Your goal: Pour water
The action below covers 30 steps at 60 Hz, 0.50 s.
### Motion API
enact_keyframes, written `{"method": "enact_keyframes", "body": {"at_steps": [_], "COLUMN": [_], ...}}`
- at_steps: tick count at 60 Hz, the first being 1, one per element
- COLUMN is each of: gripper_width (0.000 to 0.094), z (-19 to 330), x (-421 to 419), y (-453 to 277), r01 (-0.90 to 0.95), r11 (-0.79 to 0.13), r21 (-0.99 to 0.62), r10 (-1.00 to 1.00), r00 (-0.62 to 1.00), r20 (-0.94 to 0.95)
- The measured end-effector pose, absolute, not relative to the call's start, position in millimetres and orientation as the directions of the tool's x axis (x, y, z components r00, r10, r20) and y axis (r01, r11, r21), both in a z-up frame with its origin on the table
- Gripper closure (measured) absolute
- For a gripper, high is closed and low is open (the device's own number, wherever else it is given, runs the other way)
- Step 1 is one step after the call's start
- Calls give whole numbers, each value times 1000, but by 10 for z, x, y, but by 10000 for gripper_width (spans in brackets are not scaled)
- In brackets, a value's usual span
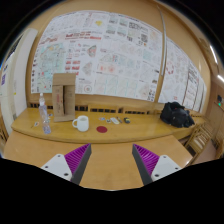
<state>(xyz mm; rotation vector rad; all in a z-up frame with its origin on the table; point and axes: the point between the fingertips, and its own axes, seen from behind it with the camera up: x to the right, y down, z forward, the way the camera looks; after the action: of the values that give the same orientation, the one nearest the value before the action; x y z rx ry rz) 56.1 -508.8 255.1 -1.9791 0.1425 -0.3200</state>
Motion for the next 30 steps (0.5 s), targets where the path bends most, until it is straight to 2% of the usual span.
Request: {"method": "enact_keyframes", "body": {"at_steps": [10,16,30], "gripper_width": [86,85,84], "z": [2157,1777,1108], "x": [335,-25,-1286], "y": [-5123,-4985,-4603], "r01": [44,48,35], "r11": [-480,-499,-538], "r21": [-876,-865,-842], "r10": [-243,-243,-172], "r00": [953,951,974], "r20": [181,193,150]}}
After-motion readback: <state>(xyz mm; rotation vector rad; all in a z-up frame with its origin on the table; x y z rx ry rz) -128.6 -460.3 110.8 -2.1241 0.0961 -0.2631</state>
